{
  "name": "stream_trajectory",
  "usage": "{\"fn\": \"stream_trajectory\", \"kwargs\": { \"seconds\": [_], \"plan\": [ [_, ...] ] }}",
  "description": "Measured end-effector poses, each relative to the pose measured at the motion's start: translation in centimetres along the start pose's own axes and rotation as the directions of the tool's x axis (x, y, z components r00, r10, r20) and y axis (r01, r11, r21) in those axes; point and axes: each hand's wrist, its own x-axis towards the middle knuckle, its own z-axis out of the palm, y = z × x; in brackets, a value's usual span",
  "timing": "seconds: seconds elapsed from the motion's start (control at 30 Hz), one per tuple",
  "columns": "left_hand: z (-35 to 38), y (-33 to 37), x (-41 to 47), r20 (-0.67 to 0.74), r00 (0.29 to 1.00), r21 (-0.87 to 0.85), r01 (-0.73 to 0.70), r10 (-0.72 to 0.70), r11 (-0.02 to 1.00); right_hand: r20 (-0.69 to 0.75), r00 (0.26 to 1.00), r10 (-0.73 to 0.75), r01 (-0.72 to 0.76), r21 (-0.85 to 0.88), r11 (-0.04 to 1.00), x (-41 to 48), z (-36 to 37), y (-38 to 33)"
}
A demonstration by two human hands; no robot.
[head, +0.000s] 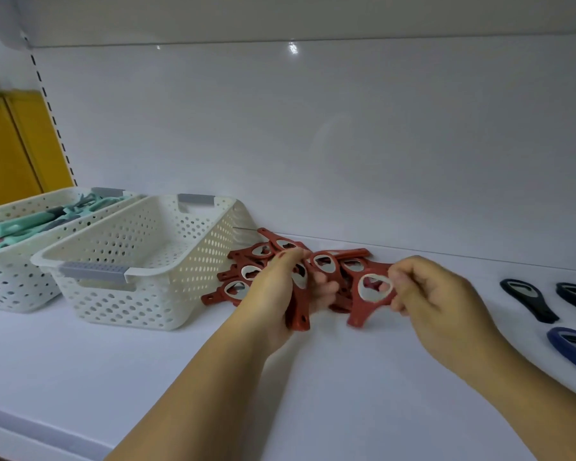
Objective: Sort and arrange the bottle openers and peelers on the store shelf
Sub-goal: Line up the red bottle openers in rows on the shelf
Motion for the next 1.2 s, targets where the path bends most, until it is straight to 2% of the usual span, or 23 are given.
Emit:
{"fn": "stream_trajectory", "kwargs": {
  "seconds": [0.07,0.13,0.2,0.33,0.43,0.57,0.67,0.73,0.83,1.0,1.07,1.2],
  "plan": [
    [0.4,-0.4,-0.6,0.13,0.99,0.137,0.035,-0.053,0.99,0.013,0.996,0.094,-0.095,0.138,0.986,0.0,-0.4,-0.4],
    [0.6,-1.0,-1.2,0.282,0.95,0.266,0.059,-0.136,0.962,0.06,0.987,0.148,-0.158,0.216,0.964,-0.2,0.0,-0.8],
    [0.8,-1.6,-1.4,0.398,0.895,0.34,0.057,-0.199,0.939,0.076,0.982,0.175,-0.188,0.227,0.956,-0.4,0.4,-0.8],
    [1.0,-1.9,-1.5,0.489,0.85,0.457,-0.06,-0.194,0.888,0.08,0.977,0.2,-0.213,0.206,0.955,-0.3,0.7,-0.7],
    [1.1,-2.0,-1.6,0.446,0.879,0.447,-0.054,-0.171,0.893,0.029,0.981,0.192,-0.193,0.214,0.957,-0.4,1.1,-0.8],
    [1.2,-2.1,-1.2,0.335,0.942,0.313,-0.103,-0.008,0.944,-0.009,0.986,0.164,-0.163,0.088,0.983,-0.3,0.7,-0.6],
    [1.2,-2.1,-0.8,0.274,0.954,0.188,-0.177,0.121,0.966,0.164,0.968,0.189,-0.197,0.035,0.98,-0.5,0.6,-0.8],
    [1.2,-2.3,-0.7,0.261,0.949,0.145,-0.218,0.175,0.965,0.359,0.906,0.224,-0.25,0.027,0.968,-0.8,0.9,-1.0],
    [1.7,-2.8,-0.8,0.268,0.941,0.19,-0.263,0.208,0.946,0.546,0.806,0.228,-0.294,0.036,0.955,-1.1,1.5,-1.1],
    [2.2,-3.8,-1.1,0.377,0.883,0.392,-0.427,0.282,0.815,0.601,0.754,0.266,-0.387,0.079,0.919,-0.9,1.7,-0.9],
    [2.1,-3.8,-1.2,0.429,0.858,0.424,-0.467,0.282,0.776,0.606,0.752,0.258,-0.396,0.103,0.913,-0.8,1.6,-0.8],
    [2.1,-3.8,-1.7,0.508,0.83,0.427,-0.474,0.229,0.77,0.548,0.805,0.226,-0.376,0.177,0.909,-0.6,1.3,-0.4]
  ]
}}
